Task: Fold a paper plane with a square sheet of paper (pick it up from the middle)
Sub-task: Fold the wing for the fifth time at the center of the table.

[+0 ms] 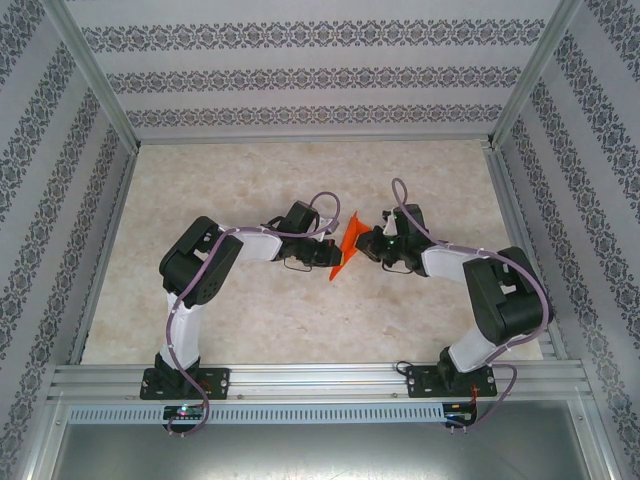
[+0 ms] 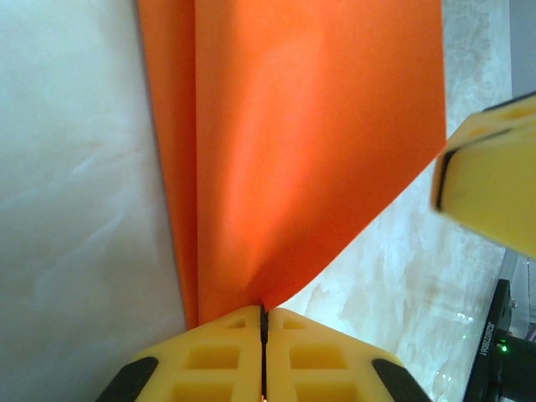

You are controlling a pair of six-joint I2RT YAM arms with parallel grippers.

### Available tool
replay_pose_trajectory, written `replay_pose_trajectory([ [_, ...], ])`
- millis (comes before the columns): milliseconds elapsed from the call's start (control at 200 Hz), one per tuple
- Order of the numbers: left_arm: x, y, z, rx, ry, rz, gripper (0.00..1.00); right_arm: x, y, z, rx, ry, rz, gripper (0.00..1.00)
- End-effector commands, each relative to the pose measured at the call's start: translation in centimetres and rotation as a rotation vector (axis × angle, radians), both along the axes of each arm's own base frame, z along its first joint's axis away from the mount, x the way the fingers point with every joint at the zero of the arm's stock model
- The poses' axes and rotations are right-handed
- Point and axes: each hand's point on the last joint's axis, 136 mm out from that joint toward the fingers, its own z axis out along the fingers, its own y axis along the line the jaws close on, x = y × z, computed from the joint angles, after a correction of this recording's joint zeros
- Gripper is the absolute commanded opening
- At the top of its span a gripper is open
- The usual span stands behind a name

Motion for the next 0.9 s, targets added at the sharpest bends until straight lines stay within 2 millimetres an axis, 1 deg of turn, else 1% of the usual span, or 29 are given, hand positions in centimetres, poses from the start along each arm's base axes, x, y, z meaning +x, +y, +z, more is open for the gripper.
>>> replay_pose_trajectory([
  [0, -1.3, 0.6, -2.9, 0.079, 0.037, -0.031, 0.17, -0.1, -0.1, 1.3, 0.010, -0.023, 0.027, 0.10],
  [125, -1.5, 0.6, -2.9, 0.076, 0.034, -0.046, 0.20, 0.6, -0.1, 1.8, 0.023, -0.030, 0.030, 0.10],
  [265, -1.6, 0.6, -2.8, 0.076, 0.027, -0.058, 0.21, 1.1, 0.1, 2.0, 0.034, -0.034, 0.035, 0.10],
  [370, -1.7, 0.7, -3.1, 0.080, 0.029, -0.065, 0.19, 1.2, 0.6, 1.8, 0.048, -0.027, 0.049, 0.09],
  [450, -1.8, 0.7, -3.2, 0.079, 0.030, -0.069, 0.15, 1.3, 1.2, 1.6, 0.054, -0.023, 0.062, 0.09],
  [580, -1.8, 0.7, -3.1, 0.083, 0.027, -0.073, 0.07, 1.3, 1.9, 0.4, 0.054, 0.006, 0.082, 0.09],
  [764, -1.9, 0.8, -3.1, 0.087, 0.027, -0.081, 0.06, 1.2, 2.4, -1.4, 0.034, 0.037, 0.096, 0.08],
  [894, -2.0, 1.0, -3.2, 0.098, 0.027, -0.087, 0.06, 1.2, 2.3, -2.7, 0.002, 0.054, 0.100, 0.07],
])
